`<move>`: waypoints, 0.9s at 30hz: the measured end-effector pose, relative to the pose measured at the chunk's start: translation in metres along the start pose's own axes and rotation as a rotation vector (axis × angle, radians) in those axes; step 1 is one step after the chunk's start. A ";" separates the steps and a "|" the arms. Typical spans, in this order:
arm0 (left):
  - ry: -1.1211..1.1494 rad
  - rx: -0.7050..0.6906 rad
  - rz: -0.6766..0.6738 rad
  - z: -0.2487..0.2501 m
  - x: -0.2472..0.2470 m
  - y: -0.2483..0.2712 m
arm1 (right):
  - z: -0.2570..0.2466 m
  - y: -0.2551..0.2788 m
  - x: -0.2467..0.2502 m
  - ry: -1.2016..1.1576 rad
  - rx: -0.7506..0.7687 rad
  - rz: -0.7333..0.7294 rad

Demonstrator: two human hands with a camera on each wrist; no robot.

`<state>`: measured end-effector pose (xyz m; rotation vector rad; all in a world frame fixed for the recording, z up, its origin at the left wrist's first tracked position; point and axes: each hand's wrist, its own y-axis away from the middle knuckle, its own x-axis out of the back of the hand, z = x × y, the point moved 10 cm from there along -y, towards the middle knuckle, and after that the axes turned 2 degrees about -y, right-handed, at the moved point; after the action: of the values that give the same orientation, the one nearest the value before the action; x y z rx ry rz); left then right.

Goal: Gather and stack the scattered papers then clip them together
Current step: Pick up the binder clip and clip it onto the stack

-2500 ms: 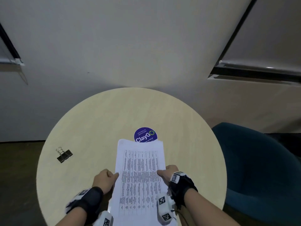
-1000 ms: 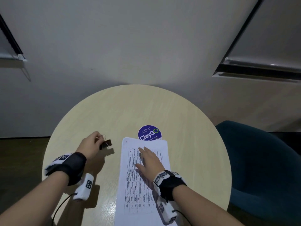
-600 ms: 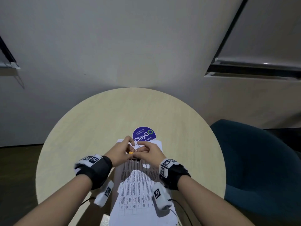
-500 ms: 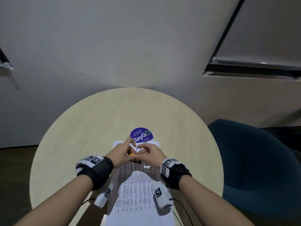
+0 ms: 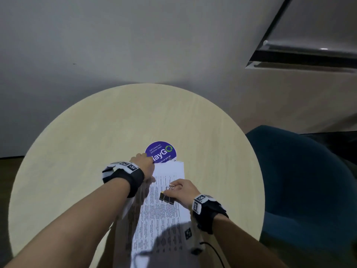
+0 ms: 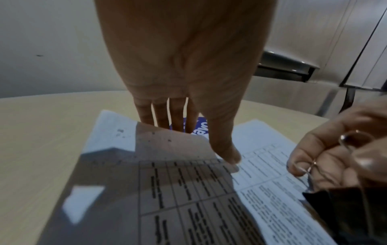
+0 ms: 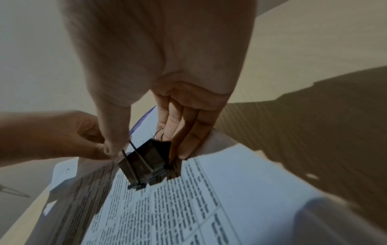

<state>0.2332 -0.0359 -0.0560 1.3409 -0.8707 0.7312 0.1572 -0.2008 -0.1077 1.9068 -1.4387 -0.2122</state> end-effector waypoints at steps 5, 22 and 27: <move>-0.047 0.016 0.031 0.007 -0.006 -0.008 | -0.016 0.010 0.002 0.000 -0.016 -0.045; 0.139 -0.017 -0.141 0.008 0.002 -0.001 | -0.037 0.012 0.003 0.015 0.019 -0.077; 0.199 -0.036 -0.055 0.005 0.010 0.003 | -0.108 0.013 0.050 0.058 0.261 0.114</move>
<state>0.2348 -0.0408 -0.0455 1.2325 -0.6828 0.7880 0.2220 -0.1986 -0.0073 2.0093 -1.5937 0.0894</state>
